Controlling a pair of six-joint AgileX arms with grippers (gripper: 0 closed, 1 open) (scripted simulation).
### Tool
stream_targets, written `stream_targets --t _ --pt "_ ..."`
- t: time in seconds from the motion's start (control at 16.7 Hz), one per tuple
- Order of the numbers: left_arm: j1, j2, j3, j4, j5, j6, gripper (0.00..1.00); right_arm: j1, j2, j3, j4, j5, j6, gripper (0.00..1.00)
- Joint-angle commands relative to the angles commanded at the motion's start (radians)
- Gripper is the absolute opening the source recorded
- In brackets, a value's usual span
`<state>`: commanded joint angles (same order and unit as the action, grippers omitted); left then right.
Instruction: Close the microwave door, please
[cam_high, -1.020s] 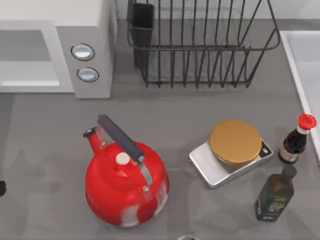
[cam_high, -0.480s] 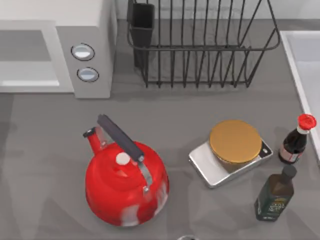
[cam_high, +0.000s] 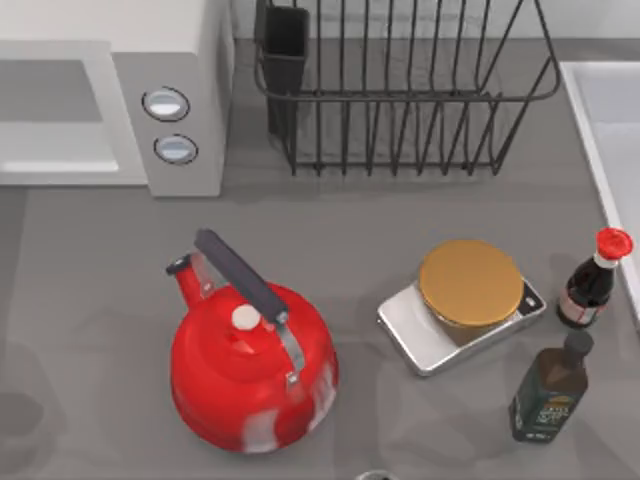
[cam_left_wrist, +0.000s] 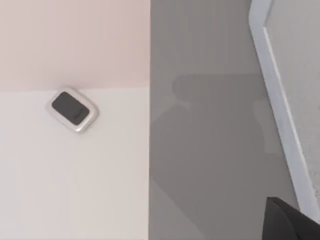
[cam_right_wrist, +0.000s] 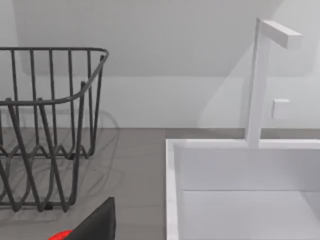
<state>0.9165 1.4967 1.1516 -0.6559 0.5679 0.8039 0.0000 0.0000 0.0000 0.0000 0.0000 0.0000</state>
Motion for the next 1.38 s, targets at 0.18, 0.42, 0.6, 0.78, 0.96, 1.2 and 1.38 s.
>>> stream_targets --t 0.18,0.42,0.6,0.78,0.96,1.2,1.38 --pt "0.081 0.138 0.106 -0.054 0.066 0.065 0.0 0.0 0.0 0.0 0.0 0.0 0.0 1.0" --pt "0.112 0.188 0.153 -0.078 0.094 0.094 0.0 0.0 0.0 0.0 0.0 0.0 0.0 1.0" --pt "0.108 0.185 0.15 -0.076 0.091 0.094 0.0 0.0 0.0 0.0 0.0 0.0 0.0 1.0" --pt "0.108 0.2 0.117 -0.036 0.091 0.094 0.0 0.0 0.0 0.0 0.0 0.0 0.0 1.0" --pt "0.11 0.241 0.033 0.099 0.093 0.096 0.0 0.0 0.0 0.0 0.0 0.0 0.0 1.0" --pt "0.114 0.302 -0.088 0.283 0.096 0.099 0.0 0.0 0.0 0.0 0.0 0.0 0.0 1.0" --pt "0.115 0.316 -0.115 0.314 0.097 0.1 0.0 0.0 0.0 0.0 0.0 0.0 0.0 1.0"
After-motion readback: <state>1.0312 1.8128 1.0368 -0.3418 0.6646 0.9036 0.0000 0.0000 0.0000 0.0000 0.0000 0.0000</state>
